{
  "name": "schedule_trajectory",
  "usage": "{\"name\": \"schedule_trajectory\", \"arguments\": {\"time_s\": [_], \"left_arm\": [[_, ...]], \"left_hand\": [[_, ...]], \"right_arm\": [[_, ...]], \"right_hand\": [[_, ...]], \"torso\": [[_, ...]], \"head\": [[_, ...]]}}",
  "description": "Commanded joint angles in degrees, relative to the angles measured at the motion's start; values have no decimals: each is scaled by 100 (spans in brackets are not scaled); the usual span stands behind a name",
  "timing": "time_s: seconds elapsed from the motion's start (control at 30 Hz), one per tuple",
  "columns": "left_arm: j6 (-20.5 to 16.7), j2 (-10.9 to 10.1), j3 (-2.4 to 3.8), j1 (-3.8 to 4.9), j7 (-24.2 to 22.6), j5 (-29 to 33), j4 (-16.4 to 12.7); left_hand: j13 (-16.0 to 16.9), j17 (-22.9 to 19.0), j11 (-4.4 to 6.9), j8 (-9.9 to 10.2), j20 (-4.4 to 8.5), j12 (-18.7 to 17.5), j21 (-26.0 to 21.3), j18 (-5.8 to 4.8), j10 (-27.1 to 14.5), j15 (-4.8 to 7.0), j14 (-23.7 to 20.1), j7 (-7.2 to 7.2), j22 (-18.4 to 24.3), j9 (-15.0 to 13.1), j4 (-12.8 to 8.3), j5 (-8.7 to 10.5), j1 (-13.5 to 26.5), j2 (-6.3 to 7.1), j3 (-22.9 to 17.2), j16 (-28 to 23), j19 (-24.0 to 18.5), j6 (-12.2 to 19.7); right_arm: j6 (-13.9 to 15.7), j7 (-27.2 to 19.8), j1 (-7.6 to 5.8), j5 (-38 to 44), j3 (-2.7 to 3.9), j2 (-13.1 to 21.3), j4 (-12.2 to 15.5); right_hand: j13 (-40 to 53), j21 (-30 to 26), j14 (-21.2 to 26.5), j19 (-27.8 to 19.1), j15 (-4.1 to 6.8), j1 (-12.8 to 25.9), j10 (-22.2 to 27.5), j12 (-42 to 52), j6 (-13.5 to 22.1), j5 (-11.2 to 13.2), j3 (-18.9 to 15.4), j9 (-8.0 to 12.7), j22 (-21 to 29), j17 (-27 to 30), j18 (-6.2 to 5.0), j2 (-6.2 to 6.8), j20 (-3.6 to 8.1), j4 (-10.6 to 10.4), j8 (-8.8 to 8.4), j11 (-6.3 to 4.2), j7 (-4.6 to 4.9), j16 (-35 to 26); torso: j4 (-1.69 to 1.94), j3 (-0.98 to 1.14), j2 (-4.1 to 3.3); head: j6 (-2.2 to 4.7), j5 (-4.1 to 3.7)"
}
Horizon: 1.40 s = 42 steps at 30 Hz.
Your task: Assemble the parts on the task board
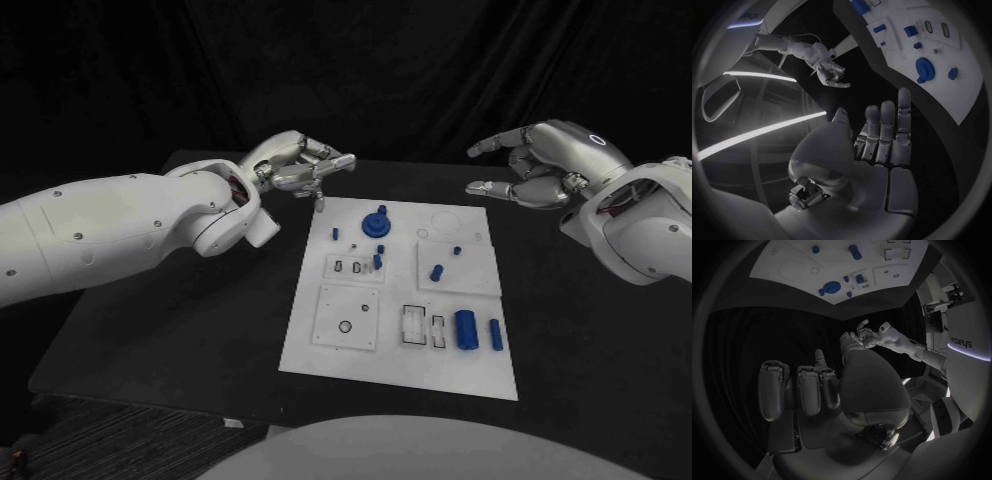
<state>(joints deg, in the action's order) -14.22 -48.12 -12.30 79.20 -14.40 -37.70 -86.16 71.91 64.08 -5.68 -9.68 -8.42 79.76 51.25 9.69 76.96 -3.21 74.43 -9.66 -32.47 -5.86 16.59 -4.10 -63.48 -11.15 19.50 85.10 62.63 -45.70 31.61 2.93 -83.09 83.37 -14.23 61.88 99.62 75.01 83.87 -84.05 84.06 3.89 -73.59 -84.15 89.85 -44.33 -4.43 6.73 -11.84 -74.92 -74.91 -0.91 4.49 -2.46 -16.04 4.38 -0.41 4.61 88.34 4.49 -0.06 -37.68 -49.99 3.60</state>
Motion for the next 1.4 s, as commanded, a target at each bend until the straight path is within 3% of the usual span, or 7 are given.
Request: {"name": "schedule_trajectory", "arguments": {"time_s": [0.03, 0.17, 0.33, 0.7, 1.03, 1.23, 1.4], "left_arm": [[489, 110, 2, 38, 1610, -1186, 76], [991, 328, 3, 75, 2748, -1757, 186], [1277, 577, 4, 156, 3487, -2023, 224], [2015, 1142, 5, 276, 4625, -2150, 292], [2432, 1425, 4, 280, 5095, -2160, 460], [2481, 1459, 3, 257, 5156, -2161, 459], [2490, 1458, 2, 219, 5135, -2161, 486]], "left_hand": [[1358, 1612, 40, -214, 67, 769, 987, -239, 835, 70, 886, 39, -1076, -120, 8, 156, 382, 40, 263, 409, 352, -356], [1809, 2592, 182, -608, 172, 1024, 3024, -577, 1304, 203, 1557, 211, -3845, -605, -7, 122, 461, -123, 522, 490, 1333, -704], [1809, 2592, 294, -1019, 181, 1024, 3580, -761, 1304, 300, 1557, 321, -4925, -1240, -45, 112, 309, -94, 425, 490, 2011, -811], [1809, 2592, 521, -2245, 380, 1024, 3656, -806, 1304, 513, 1557, 565, -5170, -3472, -187, -97, 139, 40, -222, 490, 2176, -512], [1809, 2592, 557, -2250, 415, 1024, 3647, -806, 1304, 551, 1557, 599, -5173, -3749, -202, -209, 173, 13, -345, 490, 2184, -507], [1809, 2592, 600, -2256, 455, 1024, 3642, -808, 1304, 592, 1557, 644, -5185, -3955, -314, -296, 90, 20, -473, 490, 2201, -569], [1809, 2592, 621, -2271, 476, 1024, 3637, -807, 1304, 613, 1557, 669, -5183, -4073, -361, -313, 62, 14, -538, 490, 2203, -608]], "right_arm": [[203, -103, 53, -64, 0, -23, -61], [282, -106, 154, -65, -1, -56, -178], [259, -69, 247, -65, -1, -45, -225], [210, 17, 469, -65, -1, -19, -213], [230, 30, 639, -65, 0, -106, -279], [272, -5, 697, -65, 0, -141, -298], [284, -38, 740, -65, 0, -149, -318]], "right_hand": [[1499, 23, -538, 333, 41, -39, -585, 15, -43, -38, 33, 7, -1316, -1249, -57, -20, 39, 11, 33, -36, -1, -5], [1499, 20, -536, 332, 34, -67, -585, 15, -116, -112, 33, 9, -1315, -1239, -57, -53, 36, 20, 57, -25, 17, -11], [1499, 11, -534, 328, 31, -74, -585, 15, -146, -141, 33, 10, -1312, -1232, -59, -67, 33, 21, 67, -20, 23, -16], [1499, 0, -530, 323, 17, -125, -585, 15, -257, -354, 29, 23, -1307, -1210, -63, -123, 21, 48, 90, -6, 38, -29], [1499, -15, -527, 317, 14, -148, -585, 15, -303, -471, 32, 33, -1302, -1195, -66, -154, 17, 60, 94, -1, 45, -39], [1499, -22, -525, 314, 13, -146, -585, 15, -318, -489, 29, 33, -1300, -1186, -68, -159, 16, 59, 98, 1, 48, -45], [1499, -25, -522, 313, 12, -140, -585, 15, -342, -504, 25, 33, -1299, -1175, -69, -166, 15, 56, 105, 3, 51, -51]], "torso": [[-129, 88, 59], [-214, 136, 80], [-310, 160, 99], [-466, 196, 114], [-496, 215, 140], [-548, 303, 143], [-553, 308, 168]], "head": [[-1, 71], [-1, 140], [-1, 137], [-1, 111], [-1, 155], [-1, 243], [-1, 309]]}}
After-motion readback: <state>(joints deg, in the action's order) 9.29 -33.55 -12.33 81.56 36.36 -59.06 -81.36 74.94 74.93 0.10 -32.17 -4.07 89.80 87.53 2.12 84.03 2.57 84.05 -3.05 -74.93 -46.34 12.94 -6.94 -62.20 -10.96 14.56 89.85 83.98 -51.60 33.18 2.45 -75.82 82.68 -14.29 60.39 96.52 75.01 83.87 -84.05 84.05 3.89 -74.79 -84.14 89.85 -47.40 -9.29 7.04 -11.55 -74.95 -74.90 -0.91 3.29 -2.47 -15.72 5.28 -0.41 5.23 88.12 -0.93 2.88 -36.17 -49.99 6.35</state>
